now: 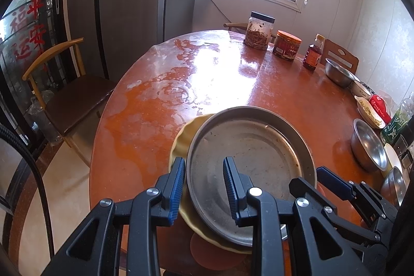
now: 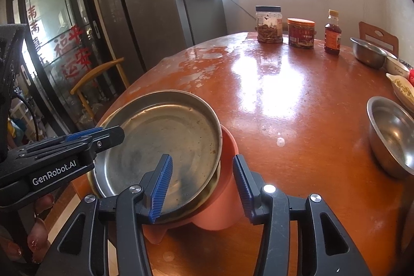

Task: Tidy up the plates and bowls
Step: 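Open the right tool to release the steel tray rim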

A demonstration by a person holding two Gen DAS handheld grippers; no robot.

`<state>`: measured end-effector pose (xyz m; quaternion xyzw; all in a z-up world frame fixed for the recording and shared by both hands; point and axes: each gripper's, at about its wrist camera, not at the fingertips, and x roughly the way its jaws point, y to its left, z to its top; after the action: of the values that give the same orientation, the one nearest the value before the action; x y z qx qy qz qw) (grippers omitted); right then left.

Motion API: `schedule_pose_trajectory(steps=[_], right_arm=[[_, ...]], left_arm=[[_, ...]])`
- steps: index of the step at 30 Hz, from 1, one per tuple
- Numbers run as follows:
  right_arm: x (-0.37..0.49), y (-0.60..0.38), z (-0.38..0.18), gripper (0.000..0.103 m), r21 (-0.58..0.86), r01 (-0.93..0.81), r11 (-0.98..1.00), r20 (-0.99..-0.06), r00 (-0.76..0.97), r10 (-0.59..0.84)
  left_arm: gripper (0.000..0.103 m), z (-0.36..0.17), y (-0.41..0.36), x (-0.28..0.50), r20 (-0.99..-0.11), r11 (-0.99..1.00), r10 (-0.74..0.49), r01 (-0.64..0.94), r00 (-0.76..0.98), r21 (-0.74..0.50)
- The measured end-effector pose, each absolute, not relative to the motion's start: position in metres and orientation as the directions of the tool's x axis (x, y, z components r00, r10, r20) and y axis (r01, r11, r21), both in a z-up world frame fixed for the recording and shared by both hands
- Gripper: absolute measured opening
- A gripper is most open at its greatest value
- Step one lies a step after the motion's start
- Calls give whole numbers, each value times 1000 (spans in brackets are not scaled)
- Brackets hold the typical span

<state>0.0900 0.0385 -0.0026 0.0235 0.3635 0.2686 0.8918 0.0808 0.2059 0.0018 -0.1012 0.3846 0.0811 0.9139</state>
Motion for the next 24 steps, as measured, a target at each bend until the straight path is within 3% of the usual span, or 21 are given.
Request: schedule_pose_trajectory(steps=[9,24], right_arm=[[90,37,-1,53,237,-466,853,-634,591,499],[87,30,0,54,239,-454,859,-626,604,493]], left_arm=[[31,6,205,78,-715,965,86,-238,694,-115],[50,16,198,71,-697,965,104,-242,709,-102]])
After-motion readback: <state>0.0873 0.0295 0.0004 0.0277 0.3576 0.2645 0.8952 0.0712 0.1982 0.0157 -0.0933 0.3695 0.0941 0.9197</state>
